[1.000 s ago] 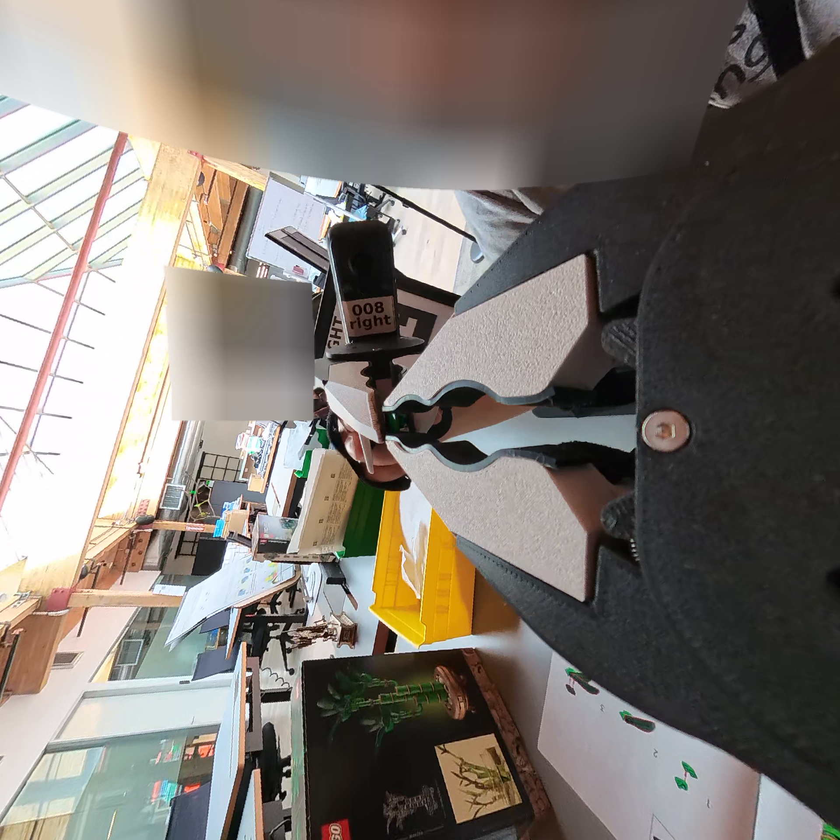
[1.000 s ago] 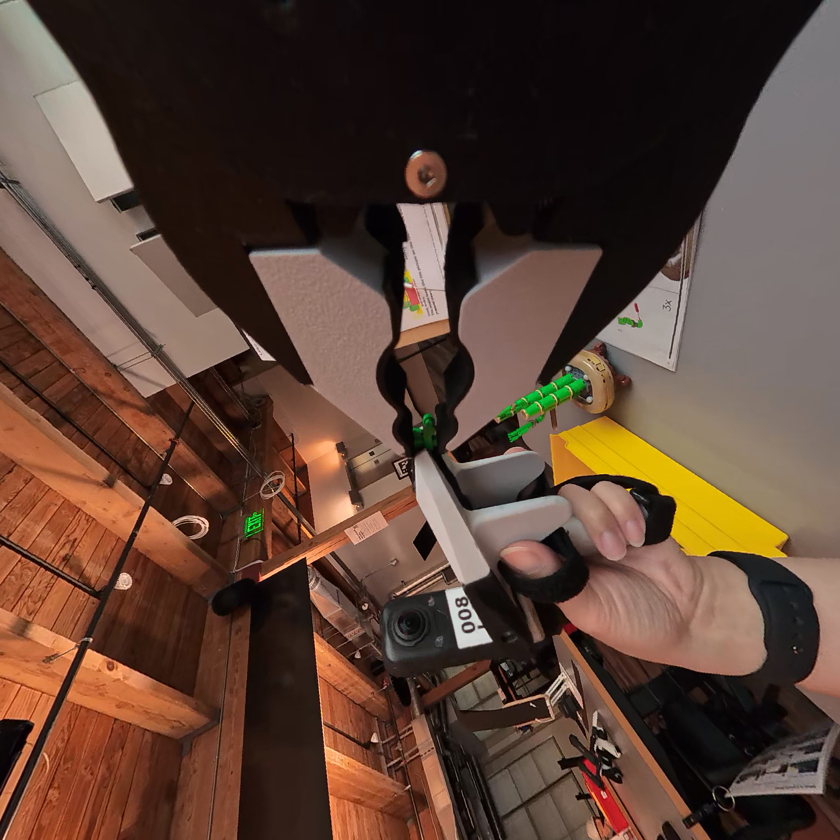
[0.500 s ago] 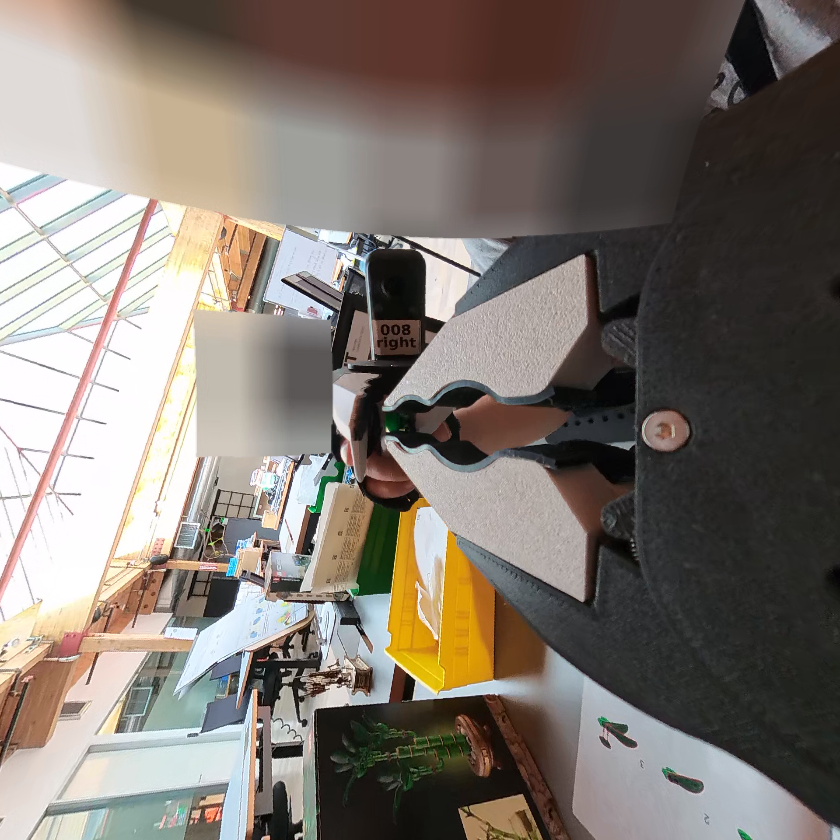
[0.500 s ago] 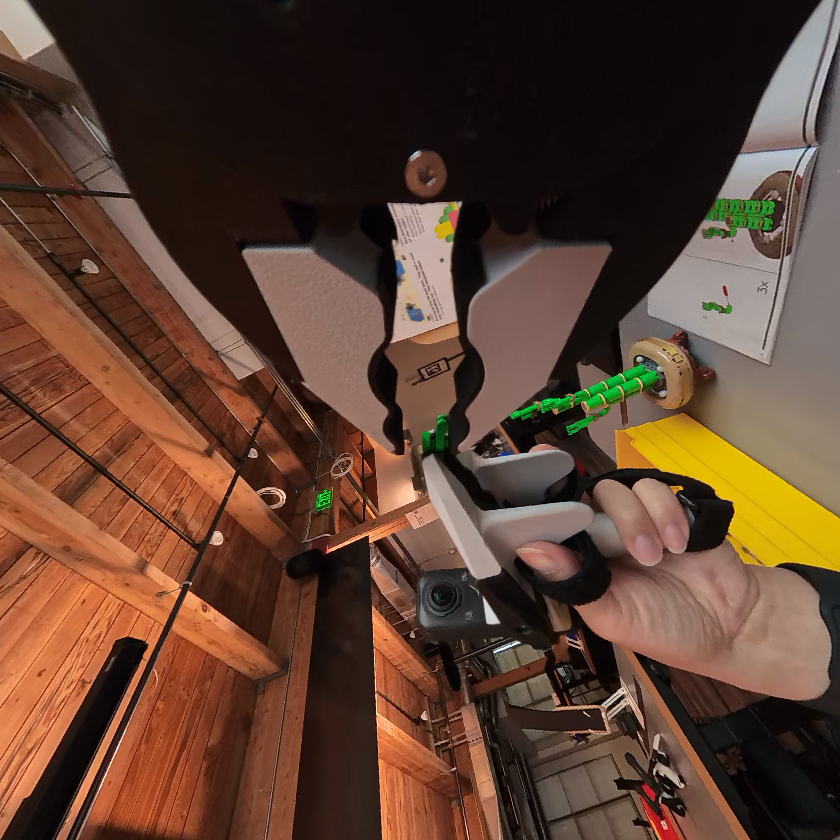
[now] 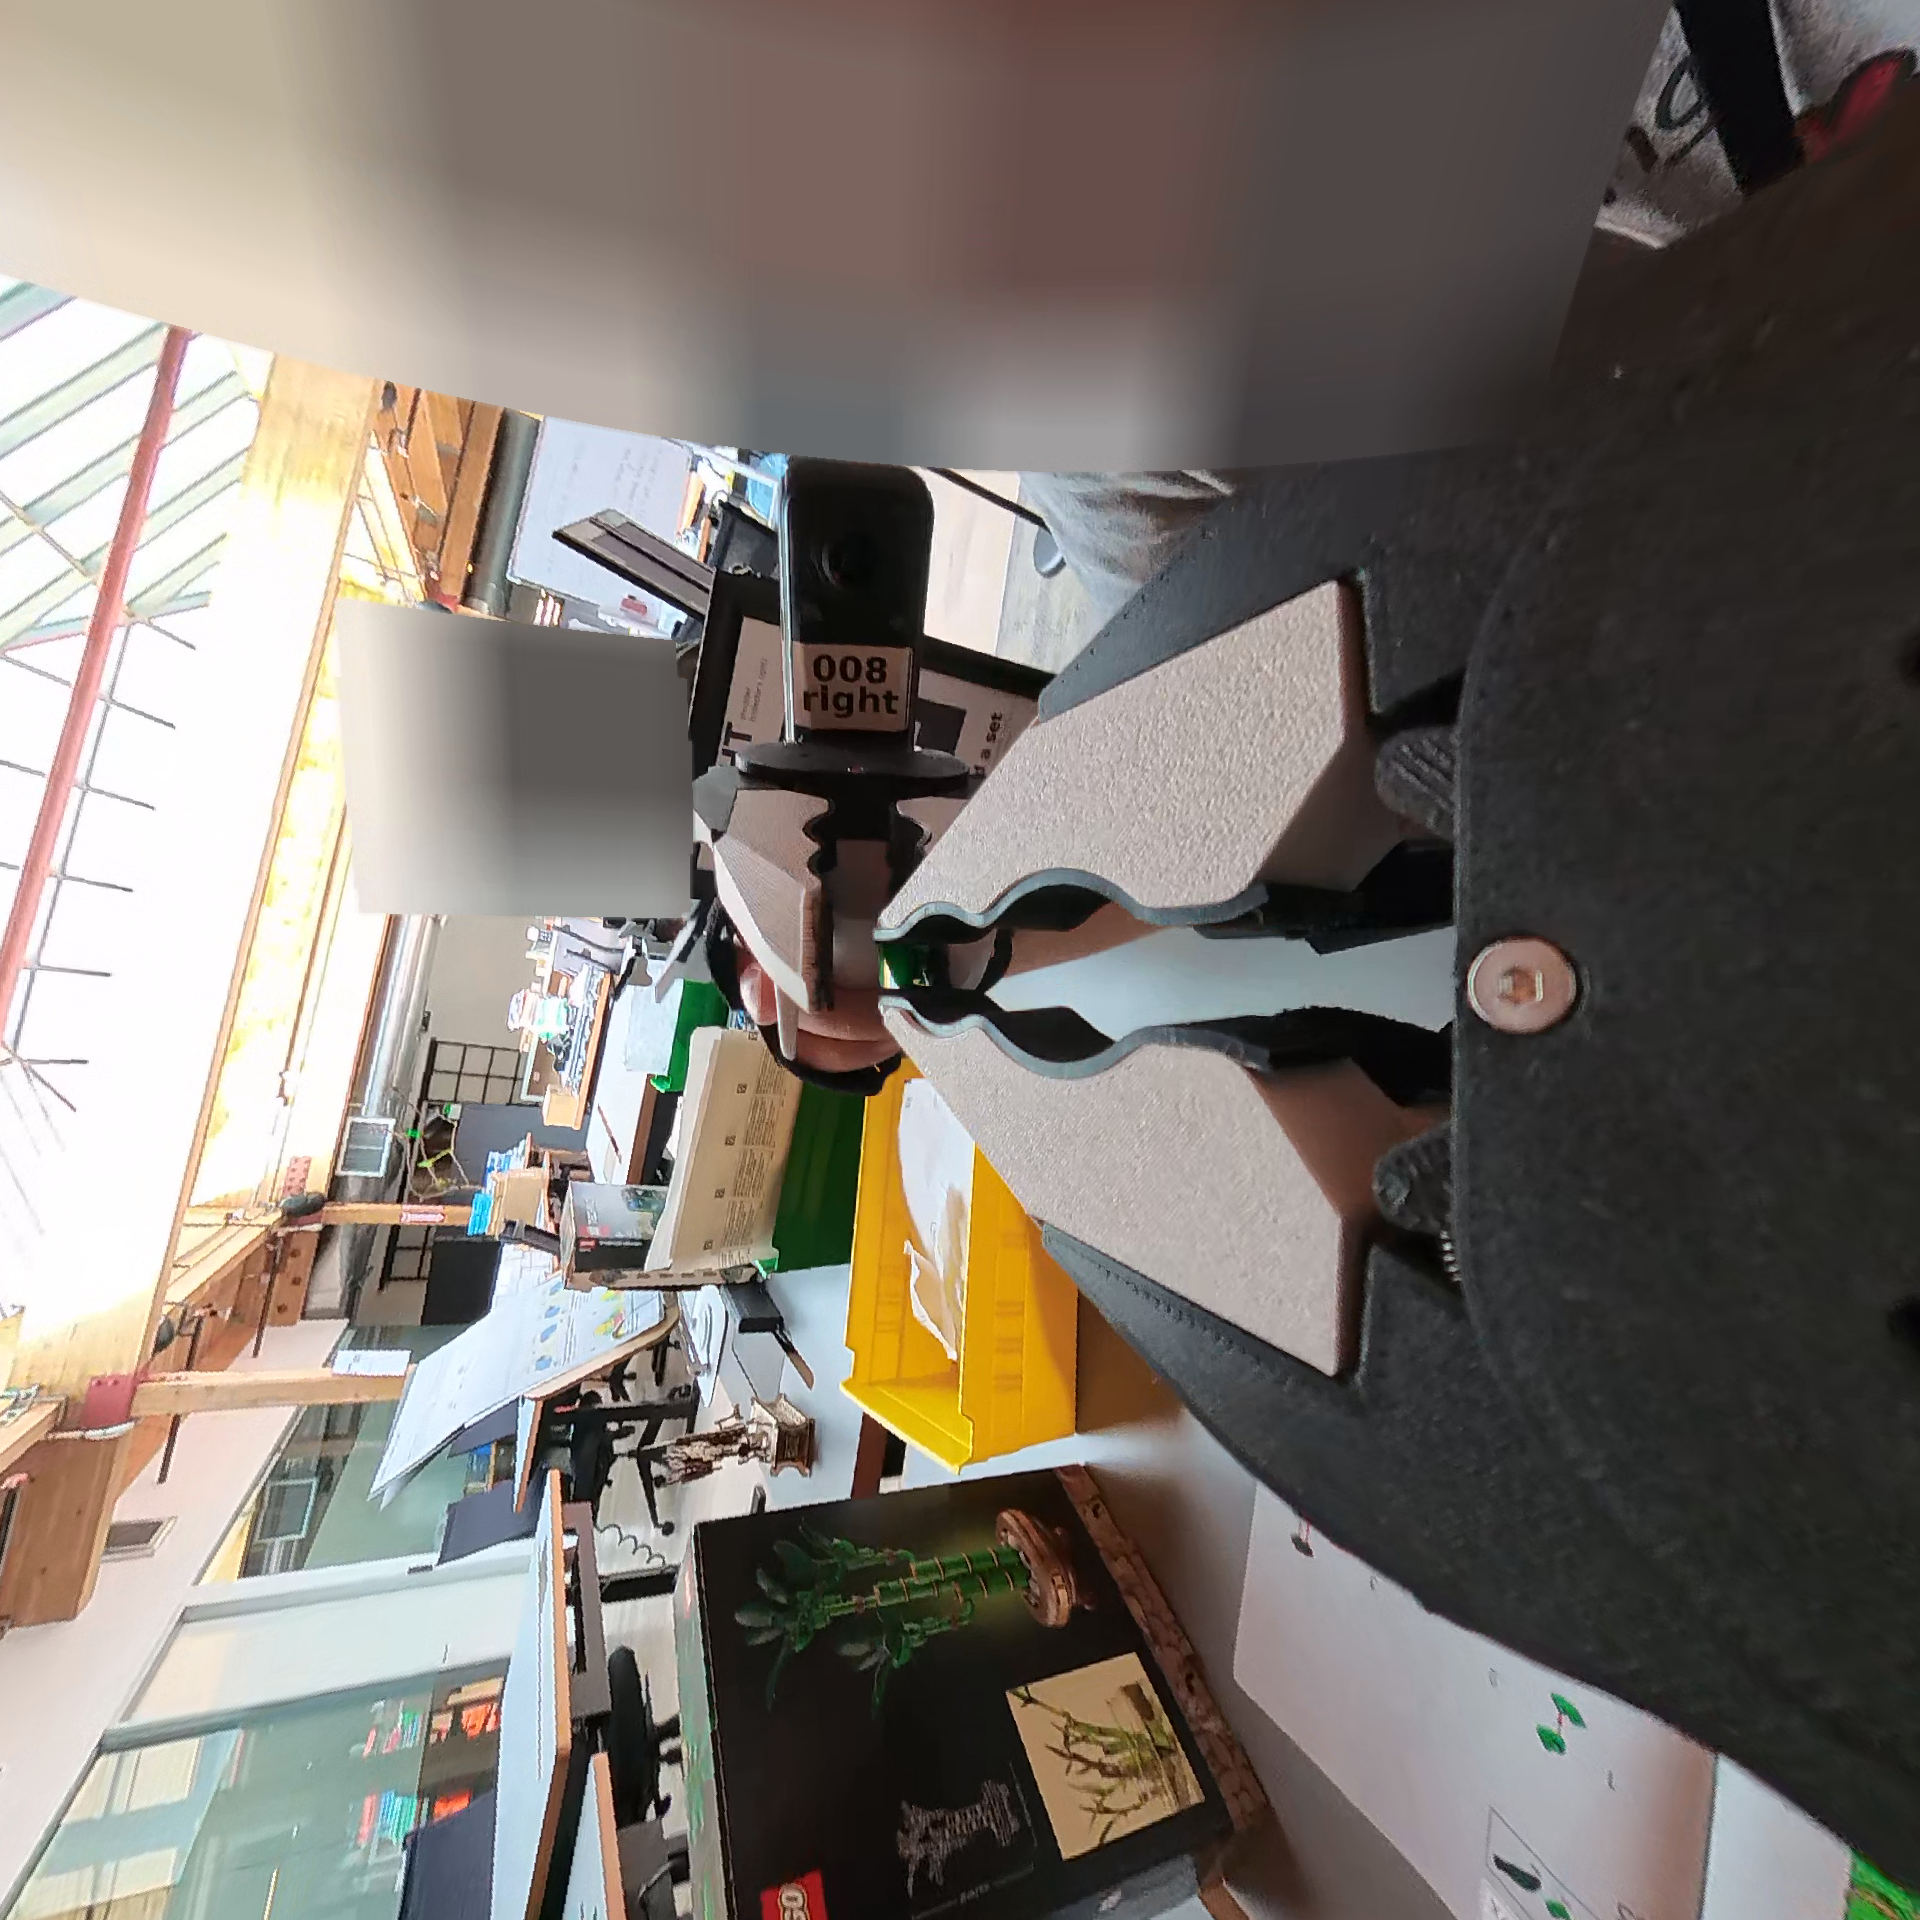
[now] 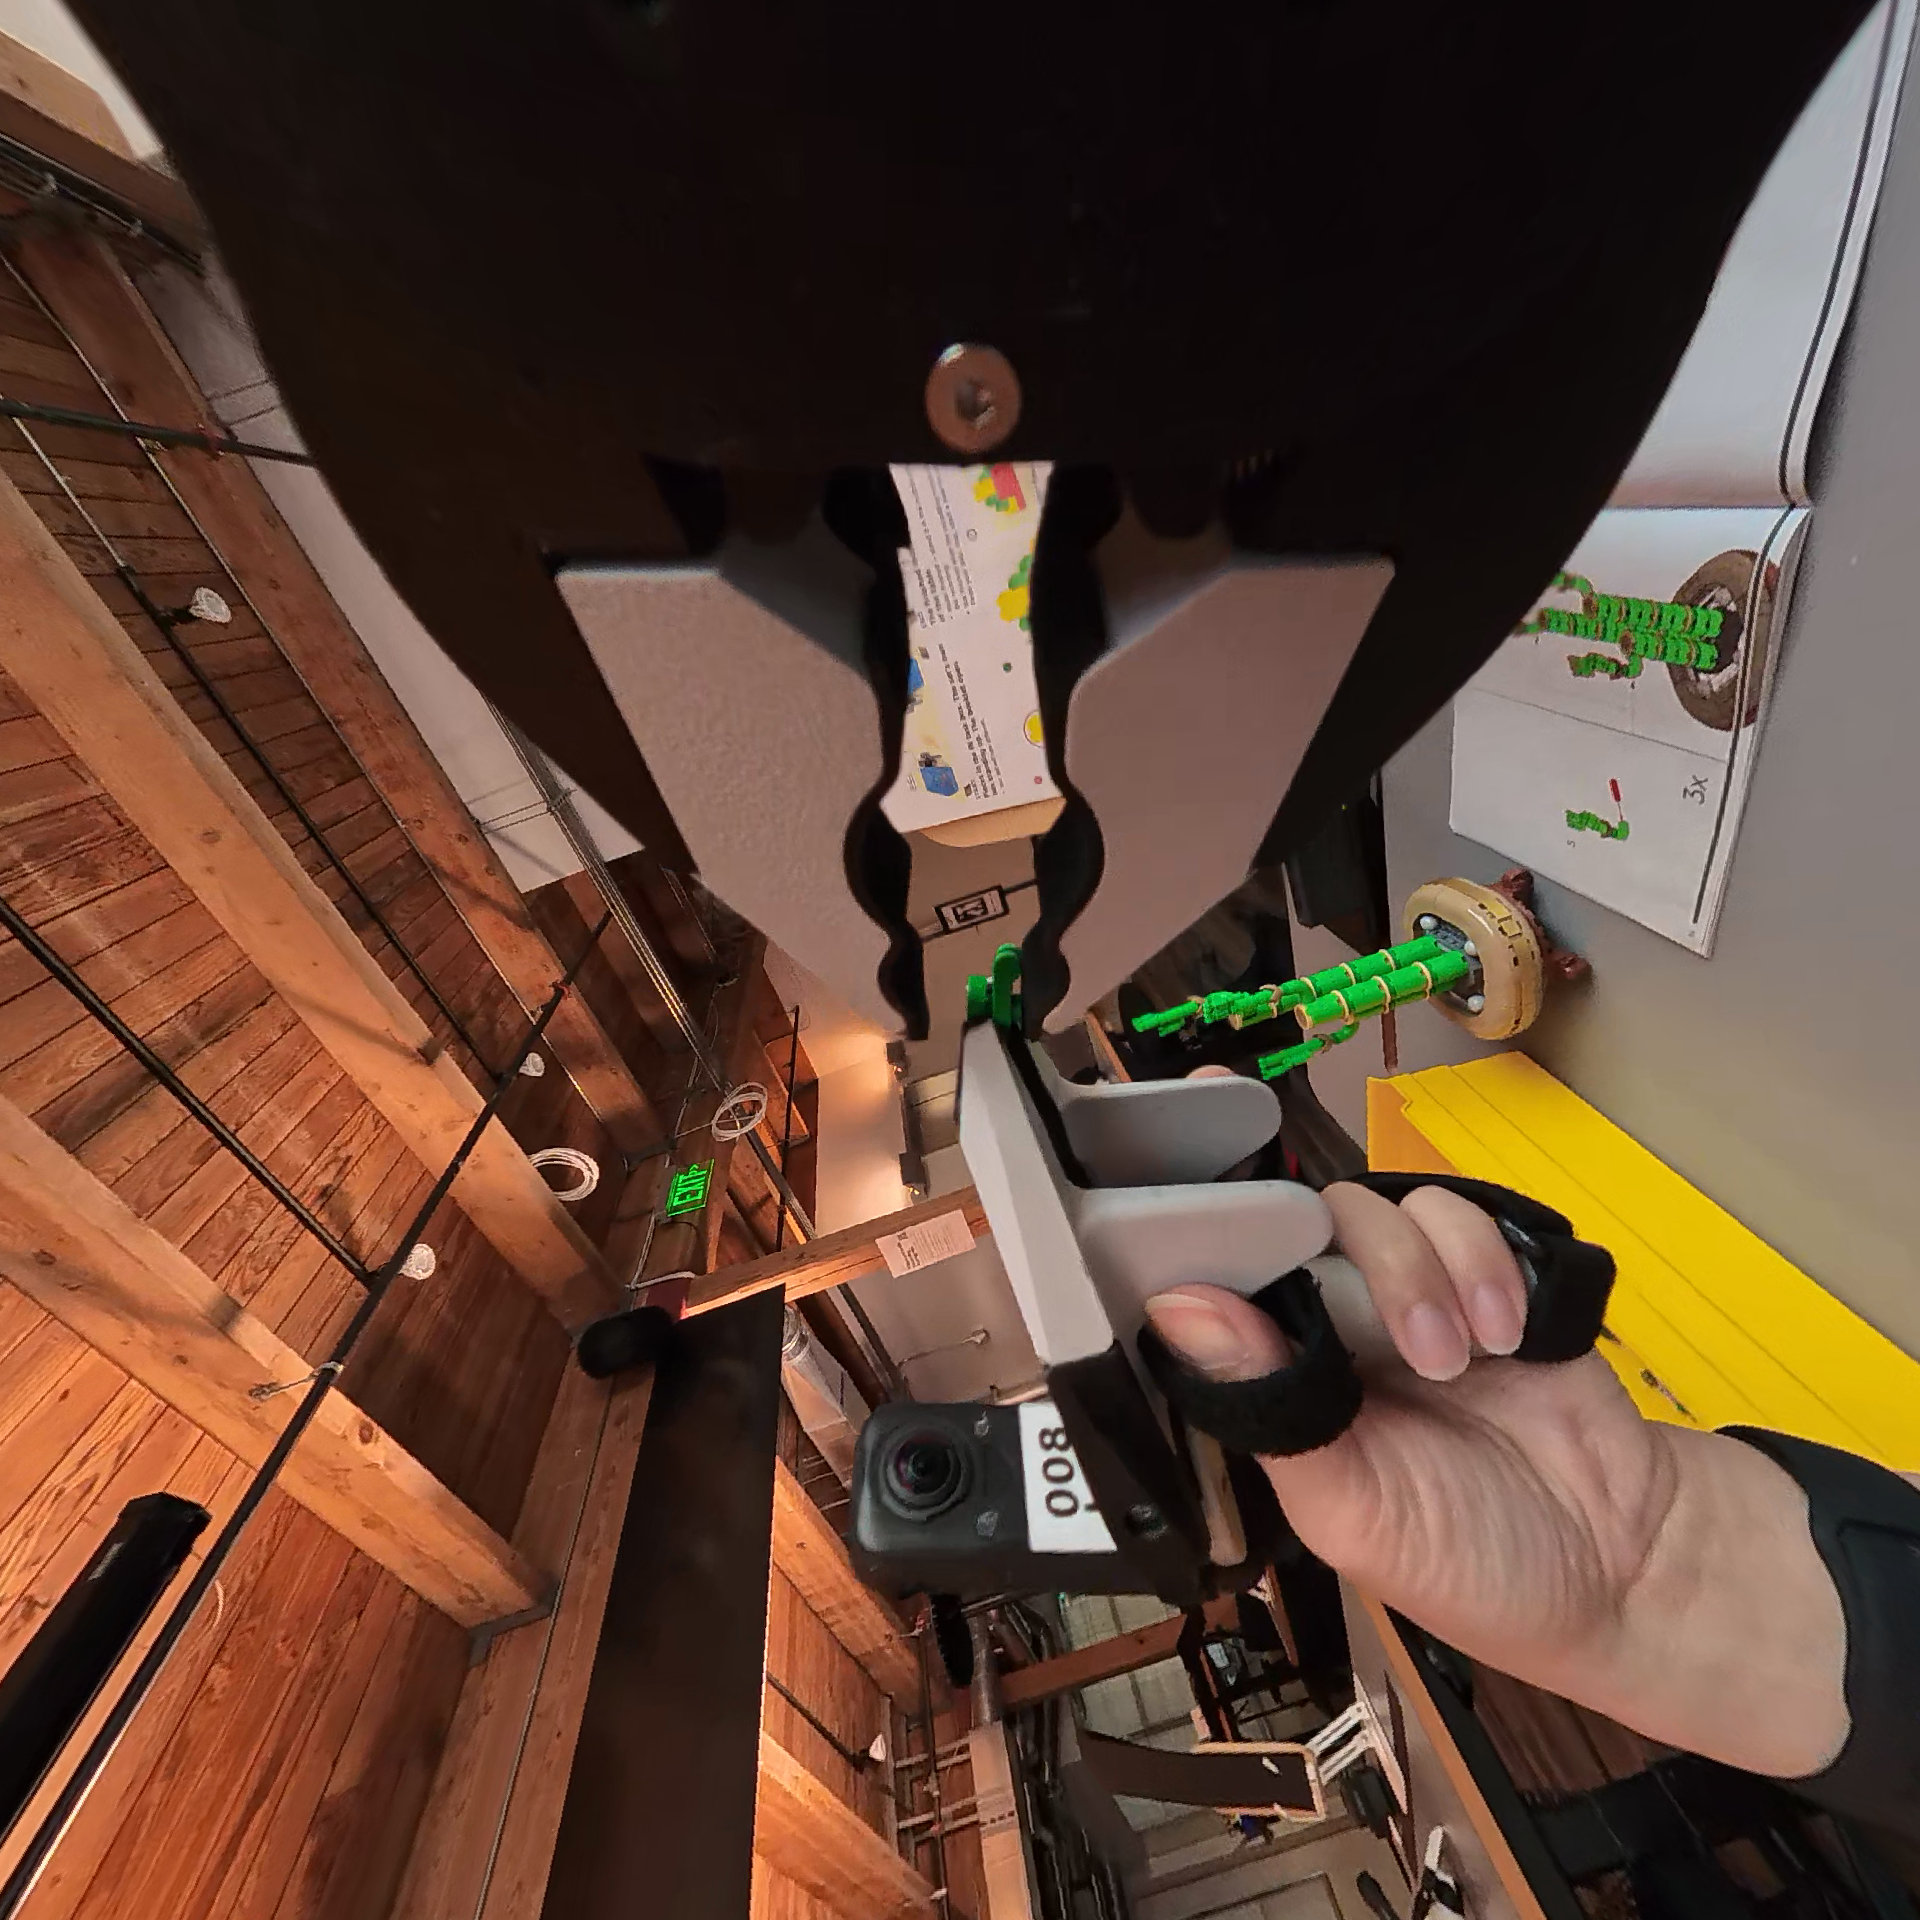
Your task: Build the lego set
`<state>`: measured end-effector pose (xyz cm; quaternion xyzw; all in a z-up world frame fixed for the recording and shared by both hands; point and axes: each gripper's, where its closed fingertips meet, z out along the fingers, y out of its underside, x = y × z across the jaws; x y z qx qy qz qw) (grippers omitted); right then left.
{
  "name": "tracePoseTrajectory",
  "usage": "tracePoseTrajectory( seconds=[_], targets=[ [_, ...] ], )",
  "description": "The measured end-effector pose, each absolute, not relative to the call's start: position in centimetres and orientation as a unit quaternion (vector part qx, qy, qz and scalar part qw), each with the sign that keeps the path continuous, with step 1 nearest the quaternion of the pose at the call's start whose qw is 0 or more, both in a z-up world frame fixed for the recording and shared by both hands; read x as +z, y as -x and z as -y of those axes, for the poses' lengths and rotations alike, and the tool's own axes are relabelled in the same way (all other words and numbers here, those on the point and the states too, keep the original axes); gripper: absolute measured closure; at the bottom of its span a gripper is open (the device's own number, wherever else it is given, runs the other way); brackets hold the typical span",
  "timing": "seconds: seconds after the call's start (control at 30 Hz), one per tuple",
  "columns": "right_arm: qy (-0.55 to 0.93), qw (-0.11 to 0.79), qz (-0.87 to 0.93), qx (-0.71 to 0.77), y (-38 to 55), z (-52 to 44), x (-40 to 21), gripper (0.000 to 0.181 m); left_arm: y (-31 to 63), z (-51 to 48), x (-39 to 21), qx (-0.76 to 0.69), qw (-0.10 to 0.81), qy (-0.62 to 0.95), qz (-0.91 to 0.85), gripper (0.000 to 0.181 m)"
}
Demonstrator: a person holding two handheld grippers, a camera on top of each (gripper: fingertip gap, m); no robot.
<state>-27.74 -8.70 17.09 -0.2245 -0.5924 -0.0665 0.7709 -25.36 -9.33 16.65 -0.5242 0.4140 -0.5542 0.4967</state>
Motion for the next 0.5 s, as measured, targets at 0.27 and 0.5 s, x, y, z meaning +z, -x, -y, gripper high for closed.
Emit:
tracePoseTrajectory(
  seconds=[0.27, 0.5],
  targets=[
    [0.235, 0.749, 0.613, -0.087, 28.02, 8.26, 16.13, 0.169, 25.4, 8.92, 15.88, -0.507, 0.509, 0.548, -0.429, 0.175],
    [0.226, 0.764, 0.596, -0.097, 27.6, 8.58, 17.09, 0.151, 25.39, 9.4, 15.95, -0.484, 0.522, 0.538, -0.451, 0.175]
  ],
)
